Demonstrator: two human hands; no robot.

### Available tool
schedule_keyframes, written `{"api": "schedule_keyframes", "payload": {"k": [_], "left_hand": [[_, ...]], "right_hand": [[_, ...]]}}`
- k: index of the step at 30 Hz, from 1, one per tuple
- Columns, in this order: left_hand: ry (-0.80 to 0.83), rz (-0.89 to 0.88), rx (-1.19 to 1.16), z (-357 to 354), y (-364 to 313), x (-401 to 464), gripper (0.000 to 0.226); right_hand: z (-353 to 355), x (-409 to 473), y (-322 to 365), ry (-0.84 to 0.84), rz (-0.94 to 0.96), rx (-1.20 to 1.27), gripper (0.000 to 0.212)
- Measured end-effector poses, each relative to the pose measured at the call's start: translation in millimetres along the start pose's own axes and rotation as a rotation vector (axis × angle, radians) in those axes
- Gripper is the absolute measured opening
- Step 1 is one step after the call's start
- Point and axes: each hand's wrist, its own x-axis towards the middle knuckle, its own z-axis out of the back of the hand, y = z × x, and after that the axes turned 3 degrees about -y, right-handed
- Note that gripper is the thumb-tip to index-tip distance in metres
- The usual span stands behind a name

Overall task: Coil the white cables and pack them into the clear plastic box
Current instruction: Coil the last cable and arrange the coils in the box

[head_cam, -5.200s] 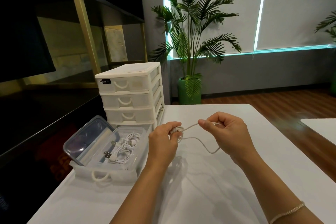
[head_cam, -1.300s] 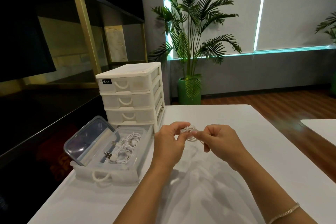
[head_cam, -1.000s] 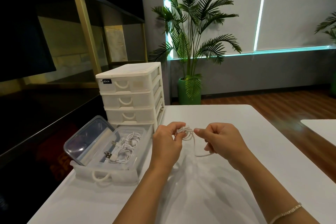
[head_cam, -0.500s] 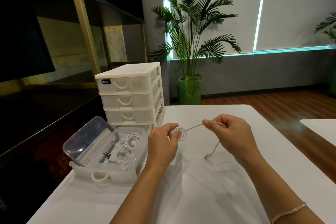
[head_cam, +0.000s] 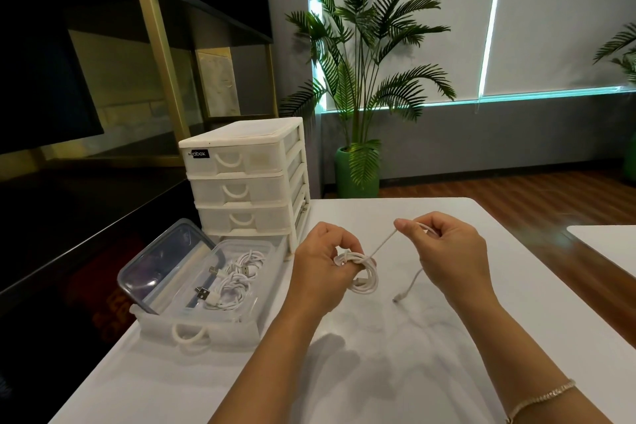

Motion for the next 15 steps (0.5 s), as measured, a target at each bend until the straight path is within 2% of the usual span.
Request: {"api": "schedule_keyframes", "payload": {"k": [3, 6, 10, 15], "left_hand": [[0.014, -0.024, -0.101, 0.4, -7.4, -2.6, 0.04], [0.072, -0.07, -0.101, -0.2, -12.1, -3.9, 0.043], [0.093, -0.077, -0.063, -2.6, -9.9, -4.9, 0.026], [-0.043, -0.068, 0.008, -3.8, -2.9, -2.5, 0.017]], "right_hand": [[-1.3, 0.1, -1.4, 0.03, -0.034, -0.013, 0.025], [-4.5, -1.3, -2.0, 0.074, -0.052, -0.029, 0.024], [-10.3, -4.5, -4.4, 0.123, -0.038, -0.113, 0.024], [-12.6, -3.6, -9.4, 0.103, 0.019, -0.292, 0.029]]}}
